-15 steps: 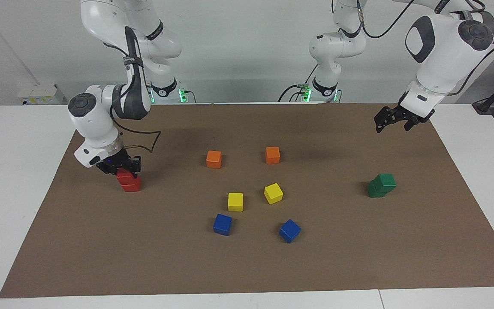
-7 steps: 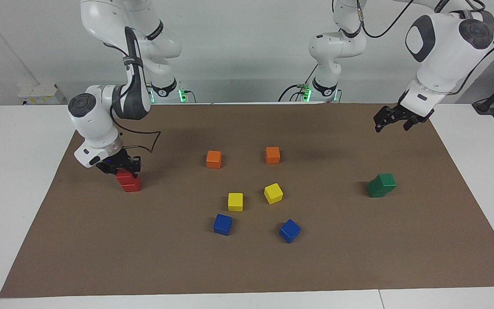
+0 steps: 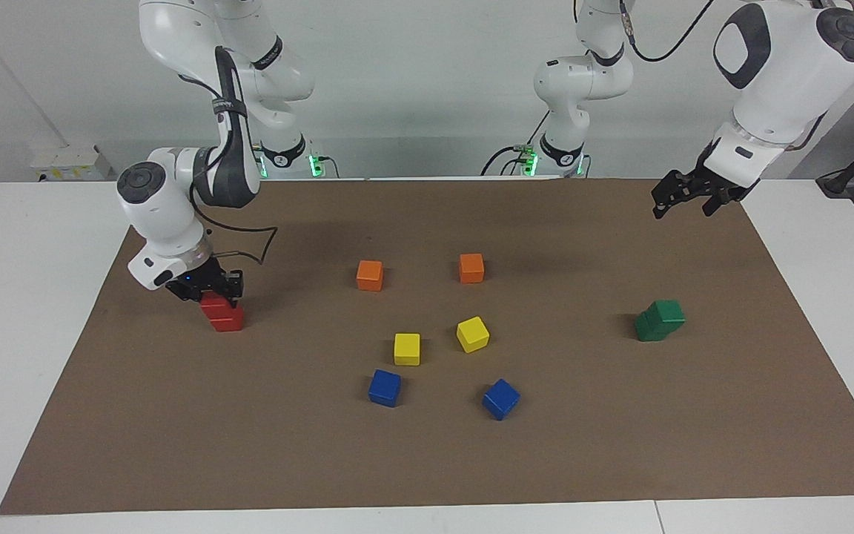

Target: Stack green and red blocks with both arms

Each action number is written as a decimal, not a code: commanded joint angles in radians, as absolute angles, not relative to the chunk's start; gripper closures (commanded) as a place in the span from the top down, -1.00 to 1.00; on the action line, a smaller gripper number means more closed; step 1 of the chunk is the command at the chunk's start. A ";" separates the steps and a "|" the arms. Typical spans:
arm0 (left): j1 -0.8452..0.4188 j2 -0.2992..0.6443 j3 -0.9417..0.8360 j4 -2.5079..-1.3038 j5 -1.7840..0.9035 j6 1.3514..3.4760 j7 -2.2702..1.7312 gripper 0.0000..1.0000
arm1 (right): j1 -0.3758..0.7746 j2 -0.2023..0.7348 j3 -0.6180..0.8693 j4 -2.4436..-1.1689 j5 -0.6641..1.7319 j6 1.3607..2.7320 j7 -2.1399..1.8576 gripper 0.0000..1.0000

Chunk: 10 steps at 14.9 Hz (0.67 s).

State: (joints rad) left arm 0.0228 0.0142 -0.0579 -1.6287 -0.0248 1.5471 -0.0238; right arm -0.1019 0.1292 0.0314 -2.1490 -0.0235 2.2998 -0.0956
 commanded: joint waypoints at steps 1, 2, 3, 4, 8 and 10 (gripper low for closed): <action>0.009 0.037 -0.049 -1.583 -0.034 1.500 -0.040 1.00 | -0.107 0.129 0.038 -2.157 -0.031 2.315 -0.100 -0.34; 0.012 0.037 -0.051 -1.582 -0.031 1.497 -0.040 1.00 | -0.107 0.129 0.037 -2.157 -0.031 2.315 -0.098 0.05; 0.012 0.035 -0.052 -1.582 -0.029 1.502 -0.040 1.00 | -0.107 0.129 0.037 -2.157 -0.031 2.315 -0.097 0.40; 0.011 0.034 -0.054 -1.582 -0.031 1.509 -0.040 1.00 | -0.107 0.129 0.037 -2.157 -0.031 2.315 -0.089 0.66; 0.012 0.028 -0.057 -1.588 -0.034 1.516 -0.029 1.00 | -0.109 0.129 0.037 -2.157 -0.031 2.315 -0.086 1.00; 0.015 0.020 -0.055 -1.597 -0.034 1.517 -0.026 1.00 | -0.107 0.130 0.038 -2.154 -0.031 2.315 -0.086 1.00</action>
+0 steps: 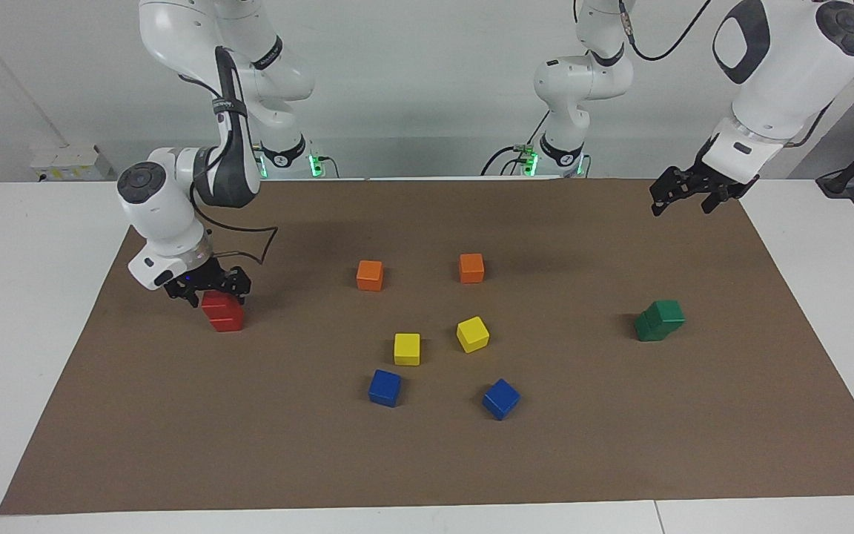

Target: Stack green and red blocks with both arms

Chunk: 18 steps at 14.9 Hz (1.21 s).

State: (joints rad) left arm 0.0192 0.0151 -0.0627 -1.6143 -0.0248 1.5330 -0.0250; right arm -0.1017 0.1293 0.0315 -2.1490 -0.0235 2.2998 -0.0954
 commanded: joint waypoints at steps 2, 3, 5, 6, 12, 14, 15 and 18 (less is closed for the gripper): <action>0.017 0.020 -0.054 -1.598 -0.034 1.519 -0.034 1.00 | -0.109 0.136 0.038 -2.132 -0.028 2.301 -0.086 1.00; 0.018 0.018 -0.054 -1.600 -0.034 1.519 -0.035 1.00 | -0.107 0.137 0.038 -2.114 -0.028 2.290 -0.084 1.00; 0.018 0.018 -0.054 -1.600 -0.034 1.519 -0.034 1.00 | -0.104 0.114 0.046 -2.073 -0.015 2.238 -0.077 1.00; 0.018 0.018 -0.054 -1.600 -0.034 1.519 -0.032 1.00 | -0.104 0.089 0.049 -2.050 -0.014 2.208 -0.057 1.00; 0.021 0.018 -0.051 -1.600 -0.034 1.517 -0.037 1.00 | -0.078 -0.052 0.051 -1.878 -0.012 1.874 -0.020 1.00; 0.021 0.018 -0.051 -1.600 -0.034 1.516 -0.037 1.00 | -0.080 -0.055 0.049 -1.777 -0.011 1.731 -0.020 1.00; 0.023 0.018 -0.051 -1.600 -0.034 1.516 -0.037 1.00 | -0.080 -0.058 0.049 -1.741 -0.008 1.677 -0.020 1.00; 0.023 0.015 -0.051 -1.600 -0.034 1.516 -0.037 1.00 | -0.080 -0.071 0.051 -1.697 -0.008 1.625 -0.021 1.00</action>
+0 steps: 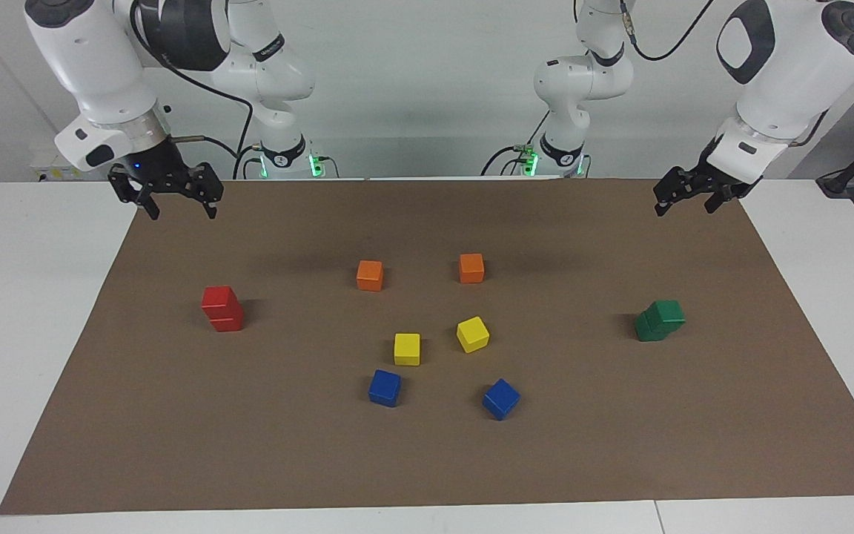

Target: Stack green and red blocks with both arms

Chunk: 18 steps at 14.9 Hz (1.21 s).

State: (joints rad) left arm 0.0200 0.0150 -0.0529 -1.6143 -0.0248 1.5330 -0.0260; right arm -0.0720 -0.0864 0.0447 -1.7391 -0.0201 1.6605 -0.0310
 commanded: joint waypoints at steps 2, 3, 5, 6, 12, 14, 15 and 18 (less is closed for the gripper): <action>0.023 0.015 -0.051 -1.600 -0.034 1.516 -0.037 1.00 | -0.078 -0.066 0.051 -1.654 0.006 1.577 -0.020 1.00; 0.023 0.015 -0.051 -1.600 -0.034 1.514 -0.037 1.00 | -0.080 -0.060 0.051 -1.635 0.005 1.559 -0.020 1.00; 0.021 0.015 -0.051 -1.600 -0.034 1.516 -0.037 1.00 | -0.078 -0.055 0.049 -1.621 0.014 1.539 -0.020 1.00; 0.021 0.015 -0.051 -1.601 -0.034 1.514 -0.037 1.00 | -0.078 -0.057 0.049 -1.621 0.014 1.533 -0.020 1.00; 0.023 0.014 -0.051 -1.605 -0.034 1.514 -0.037 1.00 | -0.083 -0.061 0.048 -1.629 0.012 1.519 -0.014 1.00; 0.023 0.014 -0.051 -1.605 -0.034 1.514 -0.037 1.00 | -0.084 -0.066 0.048 -1.637 0.012 1.519 -0.011 1.00; 0.023 0.014 -0.051 -1.605 -0.034 1.514 -0.037 1.00 | -0.083 -0.069 0.048 -1.643 0.012 1.517 -0.008 1.00; 0.023 0.014 -0.051 -1.605 -0.034 1.514 -0.037 1.00 | -0.084 -0.069 0.046 -1.647 0.000 1.513 0.011 1.00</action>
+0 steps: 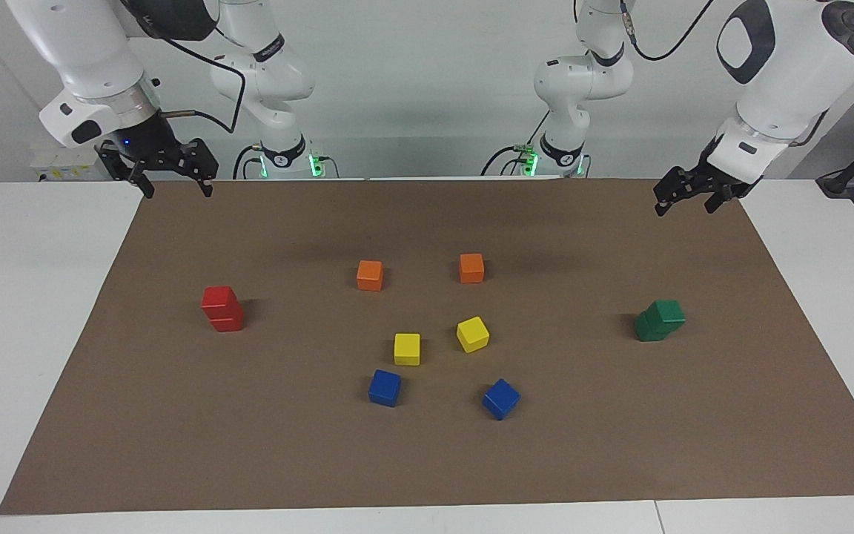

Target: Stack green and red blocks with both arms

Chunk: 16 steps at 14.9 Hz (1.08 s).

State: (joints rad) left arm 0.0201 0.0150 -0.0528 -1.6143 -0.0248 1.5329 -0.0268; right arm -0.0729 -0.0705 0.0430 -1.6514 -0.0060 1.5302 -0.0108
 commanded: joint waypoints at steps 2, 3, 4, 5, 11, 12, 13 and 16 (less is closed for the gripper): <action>0.023 0.014 -0.051 -1.605 -0.034 1.514 -0.037 1.00 | -0.089 -0.071 0.045 -1.649 -0.006 1.513 0.012 1.00; 0.023 0.014 -0.051 -1.605 -0.034 1.514 -0.037 1.00 | -0.090 -0.071 0.044 -1.651 -0.008 1.513 0.014 1.00; 0.023 0.014 -0.051 -1.605 -0.034 1.514 -0.037 1.00 | -0.094 -0.071 0.044 -1.651 -0.008 1.513 0.014 1.00; 0.023 0.014 -0.051 -1.605 -0.034 1.514 -0.037 1.00 | -0.095 -0.071 0.043 -1.651 -0.008 1.513 0.014 1.00; 0.023 0.014 -0.051 -1.605 -0.034 1.514 -0.037 1.00 | -0.094 -0.080 0.038 -1.658 -0.006 1.499 0.018 1.00; 0.023 0.014 -0.051 -1.605 -0.034 1.514 -0.037 1.00 | -0.094 -0.080 0.038 -1.660 -0.006 1.499 0.020 1.00; 0.023 0.014 -0.051 -1.605 -0.034 1.514 -0.037 1.00 | -0.094 -0.080 0.038 -1.660 -0.005 1.497 0.021 1.00; 0.023 0.014 -0.051 -1.605 -0.034 1.514 -0.037 1.00 | -0.095 -0.080 0.038 -1.660 -0.003 1.499 0.025 1.00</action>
State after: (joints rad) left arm 0.0201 0.0150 -0.0528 -1.6143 -0.0248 1.5328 -0.0270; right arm -0.0856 -0.0703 0.0327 -1.6519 -0.0069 1.5116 -0.0001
